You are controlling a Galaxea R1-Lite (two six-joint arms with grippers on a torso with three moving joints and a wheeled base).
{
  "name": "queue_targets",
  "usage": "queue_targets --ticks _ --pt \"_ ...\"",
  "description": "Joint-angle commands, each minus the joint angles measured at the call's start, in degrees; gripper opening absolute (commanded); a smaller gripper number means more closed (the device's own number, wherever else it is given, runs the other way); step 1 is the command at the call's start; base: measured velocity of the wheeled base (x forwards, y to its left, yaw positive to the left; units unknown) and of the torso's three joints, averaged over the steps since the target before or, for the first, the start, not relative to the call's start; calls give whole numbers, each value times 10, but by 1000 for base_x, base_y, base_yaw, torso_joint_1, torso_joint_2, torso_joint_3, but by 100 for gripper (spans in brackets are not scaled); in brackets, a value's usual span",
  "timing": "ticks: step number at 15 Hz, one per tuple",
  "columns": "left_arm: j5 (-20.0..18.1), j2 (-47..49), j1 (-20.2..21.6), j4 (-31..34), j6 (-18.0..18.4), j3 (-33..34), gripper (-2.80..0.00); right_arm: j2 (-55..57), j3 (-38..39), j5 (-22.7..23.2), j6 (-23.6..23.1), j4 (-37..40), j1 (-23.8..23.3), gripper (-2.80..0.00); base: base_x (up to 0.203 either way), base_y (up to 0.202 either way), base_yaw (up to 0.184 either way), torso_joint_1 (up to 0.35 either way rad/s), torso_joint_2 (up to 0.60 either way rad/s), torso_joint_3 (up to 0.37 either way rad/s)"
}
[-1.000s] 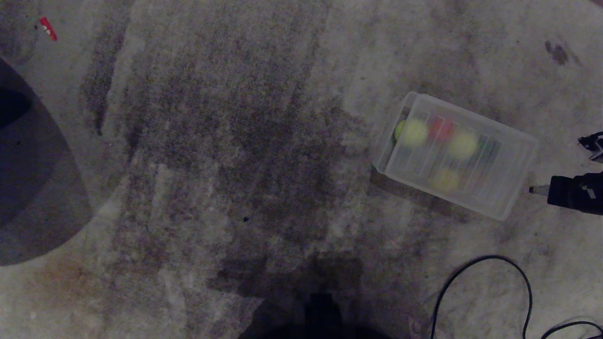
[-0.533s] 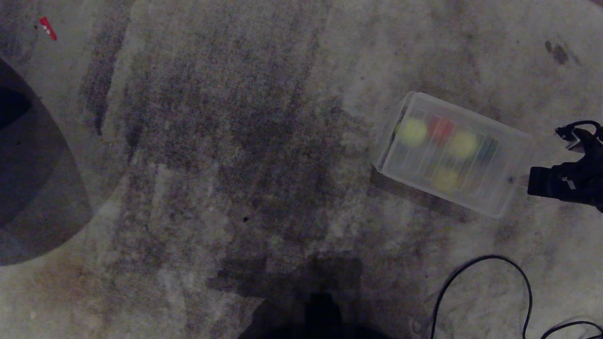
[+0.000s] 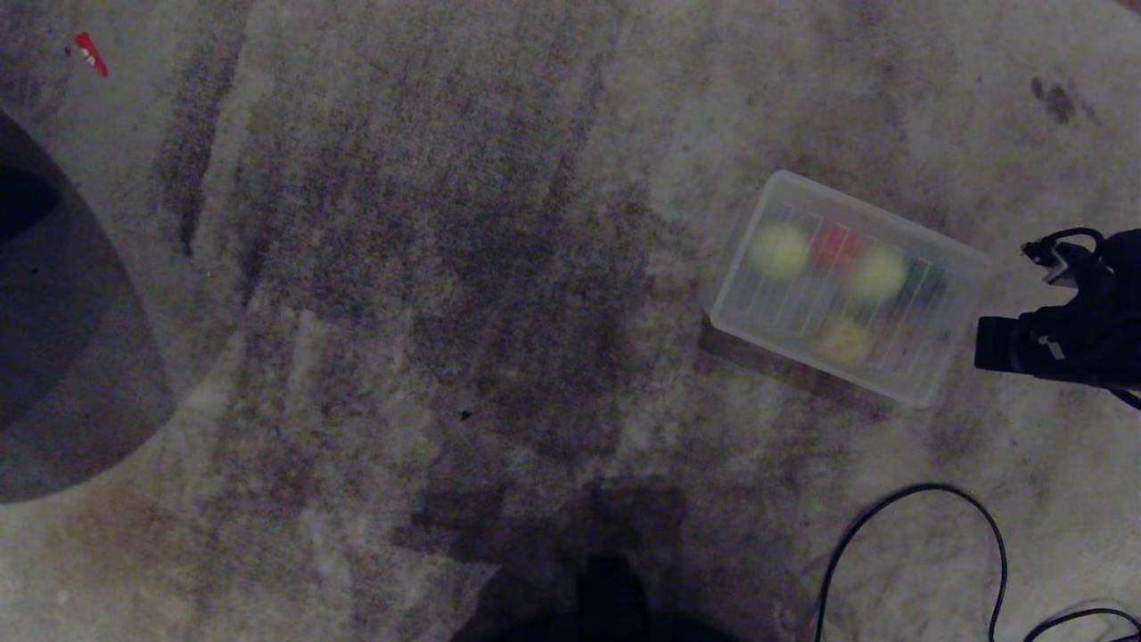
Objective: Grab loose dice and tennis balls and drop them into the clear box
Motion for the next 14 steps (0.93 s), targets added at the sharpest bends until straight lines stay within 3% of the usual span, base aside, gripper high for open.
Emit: queue_targets --ticks 1,7,14 --pt "0 1 0 0 0 1 -280 -15 14 -8 -1 -1 -4 -280 0 0 0 0 0 0" --pt "0 1 0 0 0 1 -280 -149 120 -10 -23 39 -24 -280 0 0 0 0 0 0" --pt "0 1 0 0 0 1 -280 -479 300 -6 -25 162 -21 -280 0 0 0 0 0 0"
